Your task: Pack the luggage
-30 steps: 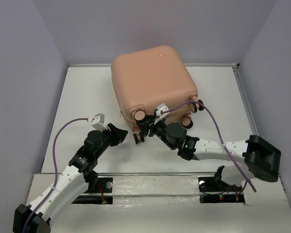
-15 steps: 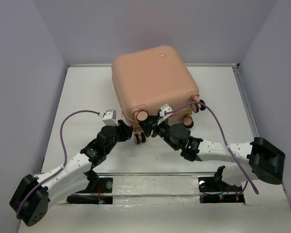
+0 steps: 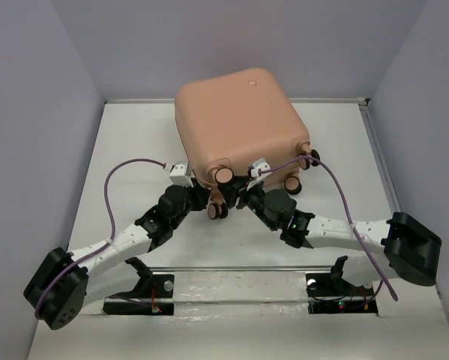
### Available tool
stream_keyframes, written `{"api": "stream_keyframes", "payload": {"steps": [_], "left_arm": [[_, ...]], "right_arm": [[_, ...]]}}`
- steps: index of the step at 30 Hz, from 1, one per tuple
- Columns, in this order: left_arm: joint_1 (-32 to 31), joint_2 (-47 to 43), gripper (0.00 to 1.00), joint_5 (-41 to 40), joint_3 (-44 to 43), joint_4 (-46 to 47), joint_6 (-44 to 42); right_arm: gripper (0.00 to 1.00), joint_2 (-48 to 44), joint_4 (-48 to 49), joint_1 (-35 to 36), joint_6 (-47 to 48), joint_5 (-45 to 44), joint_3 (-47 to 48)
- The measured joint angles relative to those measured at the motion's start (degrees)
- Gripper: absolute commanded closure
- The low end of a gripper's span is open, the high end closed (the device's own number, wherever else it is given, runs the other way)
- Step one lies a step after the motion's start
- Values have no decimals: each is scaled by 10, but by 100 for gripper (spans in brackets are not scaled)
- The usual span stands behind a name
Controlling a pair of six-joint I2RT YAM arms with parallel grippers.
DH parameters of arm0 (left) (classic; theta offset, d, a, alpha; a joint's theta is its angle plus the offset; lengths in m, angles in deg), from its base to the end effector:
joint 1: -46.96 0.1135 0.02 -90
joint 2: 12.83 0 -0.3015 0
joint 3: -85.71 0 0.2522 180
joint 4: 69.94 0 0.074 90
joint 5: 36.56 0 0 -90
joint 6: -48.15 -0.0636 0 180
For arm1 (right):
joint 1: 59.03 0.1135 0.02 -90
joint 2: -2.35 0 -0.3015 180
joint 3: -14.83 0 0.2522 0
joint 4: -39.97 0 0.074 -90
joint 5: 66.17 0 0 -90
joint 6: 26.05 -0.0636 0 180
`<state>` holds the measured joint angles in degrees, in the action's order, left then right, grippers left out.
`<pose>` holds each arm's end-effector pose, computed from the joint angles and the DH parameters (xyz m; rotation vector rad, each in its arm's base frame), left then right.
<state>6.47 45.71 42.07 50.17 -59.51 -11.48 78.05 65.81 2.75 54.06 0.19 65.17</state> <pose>0.1814 -0.1384 0.2425 0.0160 1.8421 -0.7044 0.1670 0.2573 0.2987 -0.3882 1.5538 0.6593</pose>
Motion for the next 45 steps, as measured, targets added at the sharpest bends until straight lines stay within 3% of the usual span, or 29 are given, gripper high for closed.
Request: {"api": "stream_keyframes", "payload": {"steps": [3,6,13,25,29,31,34,35,45], "left_arm": [[0,1,68,0,-1,0,-2],[0,1,54,0,-1,0,-10],[0,1,47,17,-1,9,-37],[-3,2,60,50,-1,50,-78],[-8,12,60,42,-3,58,-85],[-9,22,64,41,-5,60,-87],[-11,34,81,43,-7,64,-87],[-13,37,93,45,-7,66,-87],[-20,38,94,27,-8,63,-83]], "right_arm": [[93,0,10,-2,-7,0,-7],[93,0,19,-2,-13,1,-12],[93,-3,24,-2,-19,1,-19],[93,-11,24,-3,-19,1,-27],[93,-11,23,-5,-19,1,-30],[93,-11,22,-6,-19,1,-33],[93,-11,20,-6,-19,3,-38],[93,-11,20,-6,-19,3,-38],[93,-15,24,-9,-22,3,-47]]}}
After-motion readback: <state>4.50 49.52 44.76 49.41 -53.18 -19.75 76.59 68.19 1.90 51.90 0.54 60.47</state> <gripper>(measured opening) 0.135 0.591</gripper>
